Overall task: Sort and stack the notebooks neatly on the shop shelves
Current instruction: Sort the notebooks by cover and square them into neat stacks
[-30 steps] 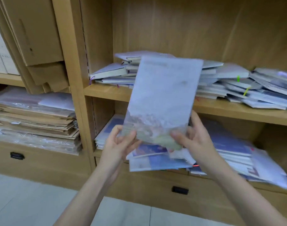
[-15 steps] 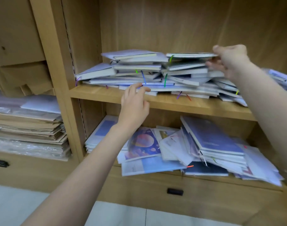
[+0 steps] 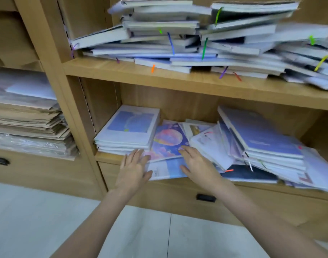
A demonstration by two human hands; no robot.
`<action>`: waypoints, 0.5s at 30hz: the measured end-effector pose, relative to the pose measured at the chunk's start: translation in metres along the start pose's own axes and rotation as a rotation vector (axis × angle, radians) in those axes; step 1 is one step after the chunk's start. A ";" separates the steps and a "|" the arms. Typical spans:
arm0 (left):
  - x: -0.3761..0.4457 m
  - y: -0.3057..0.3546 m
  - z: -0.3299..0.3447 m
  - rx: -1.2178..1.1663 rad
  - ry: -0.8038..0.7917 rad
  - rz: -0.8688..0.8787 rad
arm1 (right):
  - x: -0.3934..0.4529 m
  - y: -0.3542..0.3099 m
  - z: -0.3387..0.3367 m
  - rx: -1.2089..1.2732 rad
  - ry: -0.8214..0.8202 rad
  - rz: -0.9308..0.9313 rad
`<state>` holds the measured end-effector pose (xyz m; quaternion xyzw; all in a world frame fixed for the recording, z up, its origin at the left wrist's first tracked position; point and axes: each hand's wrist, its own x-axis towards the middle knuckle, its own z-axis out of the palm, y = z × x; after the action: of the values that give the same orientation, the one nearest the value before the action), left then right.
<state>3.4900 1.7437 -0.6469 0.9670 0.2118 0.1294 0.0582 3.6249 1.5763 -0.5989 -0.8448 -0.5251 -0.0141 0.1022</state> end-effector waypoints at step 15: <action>0.041 -0.020 -0.022 0.147 -0.257 0.101 | 0.078 0.006 0.055 -0.687 -0.095 -0.233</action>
<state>3.5118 1.7801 -0.6196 0.9866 0.1625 -0.0088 0.0072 3.6606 1.6527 -0.6431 -0.7642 -0.5864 -0.1619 -0.2143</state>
